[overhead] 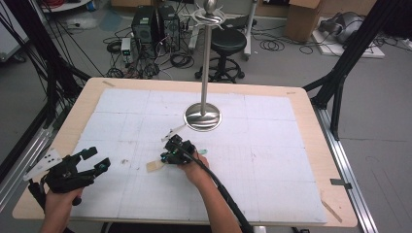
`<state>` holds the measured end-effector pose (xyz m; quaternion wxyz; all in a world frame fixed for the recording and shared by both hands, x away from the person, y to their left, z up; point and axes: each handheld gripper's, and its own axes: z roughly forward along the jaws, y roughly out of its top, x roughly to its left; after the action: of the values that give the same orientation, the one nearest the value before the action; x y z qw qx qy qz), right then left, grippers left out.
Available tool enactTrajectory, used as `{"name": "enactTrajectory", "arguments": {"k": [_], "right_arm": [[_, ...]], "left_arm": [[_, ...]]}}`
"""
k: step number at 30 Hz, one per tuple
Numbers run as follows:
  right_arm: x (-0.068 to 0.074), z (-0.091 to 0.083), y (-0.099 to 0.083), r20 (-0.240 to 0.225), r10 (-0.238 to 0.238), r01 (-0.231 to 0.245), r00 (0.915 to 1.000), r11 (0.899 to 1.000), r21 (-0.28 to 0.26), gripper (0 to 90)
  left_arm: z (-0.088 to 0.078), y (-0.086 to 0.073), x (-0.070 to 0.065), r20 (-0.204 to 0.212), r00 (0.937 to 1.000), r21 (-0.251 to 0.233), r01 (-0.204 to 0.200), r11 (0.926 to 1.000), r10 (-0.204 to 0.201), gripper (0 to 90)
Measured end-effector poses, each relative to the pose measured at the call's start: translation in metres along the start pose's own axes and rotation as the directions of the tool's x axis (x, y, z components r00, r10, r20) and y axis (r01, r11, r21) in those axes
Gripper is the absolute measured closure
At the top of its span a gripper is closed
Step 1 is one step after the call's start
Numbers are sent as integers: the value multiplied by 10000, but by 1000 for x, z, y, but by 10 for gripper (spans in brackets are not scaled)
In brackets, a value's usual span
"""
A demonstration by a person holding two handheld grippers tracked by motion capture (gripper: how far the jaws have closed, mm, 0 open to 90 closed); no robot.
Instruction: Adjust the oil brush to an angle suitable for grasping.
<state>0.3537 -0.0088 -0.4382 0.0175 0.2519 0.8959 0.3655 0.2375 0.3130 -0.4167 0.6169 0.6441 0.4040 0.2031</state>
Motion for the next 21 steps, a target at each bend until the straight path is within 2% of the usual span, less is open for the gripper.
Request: {"name": "enactTrajectory", "arguments": {"k": [13,14,15,17,18,19,20,21], "right_arm": [[24,-15,-24,-396,-106,101,9992,9999,-123,898],[22,-25,-28,-121,-185,177,9998,9978,-641,898],[18,-30,-30,63,-96,101,9999,9965,-825,898],[3,-43,-33,706,415,-324,9966,9916,-1250,898],[-6,-50,-36,1098,773,-610,9909,9876,-1449,898],[-6,-50,-36,1098,773,-610,9909,9876,-1449,898],[-24,-61,-41,1790,1287,-990,9754,9811,-1660,898],[-32,-65,-43,2013,1582,-1247,9667,9776,-1695,897]], "left_arm": [[3,-1,-3,20,9999,124,-104,9999,104,231],[3,-1,-3,5,9999,153,-138,9998,138,231],[3,-1,-3,14,9999,153,-144,9998,144,231],[4,-1,-3,20,9999,161,-126,9998,125,231],[4,-1,-3,18,9999,181,-148,9997,148,231],[4,-1,-3,18,9999,181,-148,9997,148,231],[5,-1,-4,27,9999,198,-147,9997,146,231],[5,-1,-4,28,9999,227,-154,9996,153,231]]}}
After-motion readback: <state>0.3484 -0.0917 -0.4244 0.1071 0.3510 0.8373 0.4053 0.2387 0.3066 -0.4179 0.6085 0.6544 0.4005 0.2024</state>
